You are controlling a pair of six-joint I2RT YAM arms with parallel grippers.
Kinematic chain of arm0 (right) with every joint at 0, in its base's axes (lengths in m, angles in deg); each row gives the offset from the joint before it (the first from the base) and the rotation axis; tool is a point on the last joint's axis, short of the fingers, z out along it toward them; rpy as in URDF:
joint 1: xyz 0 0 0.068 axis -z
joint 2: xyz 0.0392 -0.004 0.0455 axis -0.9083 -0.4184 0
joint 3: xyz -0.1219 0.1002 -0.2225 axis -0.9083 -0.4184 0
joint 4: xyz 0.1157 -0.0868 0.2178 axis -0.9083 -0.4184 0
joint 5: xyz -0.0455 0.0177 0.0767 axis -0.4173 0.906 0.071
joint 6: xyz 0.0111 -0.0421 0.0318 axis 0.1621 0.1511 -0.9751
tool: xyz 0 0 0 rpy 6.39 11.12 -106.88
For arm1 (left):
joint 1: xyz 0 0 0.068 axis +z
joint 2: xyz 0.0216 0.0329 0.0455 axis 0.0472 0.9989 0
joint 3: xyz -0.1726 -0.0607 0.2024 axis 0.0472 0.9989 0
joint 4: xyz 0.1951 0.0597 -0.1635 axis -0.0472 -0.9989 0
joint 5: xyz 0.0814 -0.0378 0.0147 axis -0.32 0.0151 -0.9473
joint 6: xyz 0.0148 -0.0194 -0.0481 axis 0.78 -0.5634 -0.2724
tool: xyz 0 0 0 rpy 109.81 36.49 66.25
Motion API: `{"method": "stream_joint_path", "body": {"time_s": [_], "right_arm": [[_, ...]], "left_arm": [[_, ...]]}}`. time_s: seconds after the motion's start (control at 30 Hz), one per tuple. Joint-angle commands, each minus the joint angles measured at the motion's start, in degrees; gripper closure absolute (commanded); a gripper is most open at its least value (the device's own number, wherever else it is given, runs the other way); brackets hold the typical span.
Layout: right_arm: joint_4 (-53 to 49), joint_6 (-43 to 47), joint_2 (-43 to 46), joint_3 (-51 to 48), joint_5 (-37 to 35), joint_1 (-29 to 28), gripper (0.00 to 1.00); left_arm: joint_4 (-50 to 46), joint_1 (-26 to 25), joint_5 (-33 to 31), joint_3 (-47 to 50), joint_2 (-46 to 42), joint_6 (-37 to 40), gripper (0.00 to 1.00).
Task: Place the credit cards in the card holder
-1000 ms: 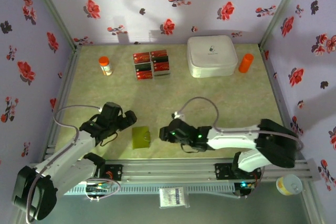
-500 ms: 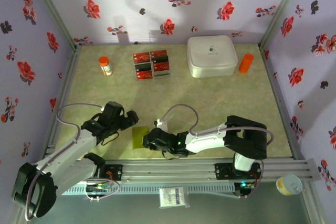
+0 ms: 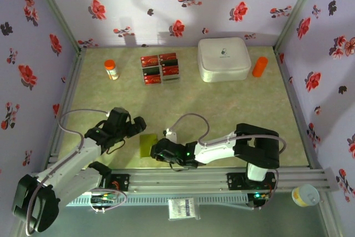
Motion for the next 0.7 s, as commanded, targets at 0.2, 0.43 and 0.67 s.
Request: {"method": "stream_joint_path", "body": {"time_s": [0.2,0.43,0.67], "right_arm": [[0.2,-3.22,0.74,-1.58,-2.59,-1.7,0.61],[-2.75,-3.03,2.24,-0.85,-4.26,-2.86,0.6],[-1.14,-3.27,0.69,-1.01,-3.85,-2.73,0.6]], "left_arm": [[-1.21,-0.35,-1.25,-1.01,-1.69,1.32,0.0],[-1.18,-0.35,-1.31,-0.98,-1.69,1.54,0.0],[-1.04,-0.35,-1.37,-0.86,-1.75,1.56,0.0]]}}
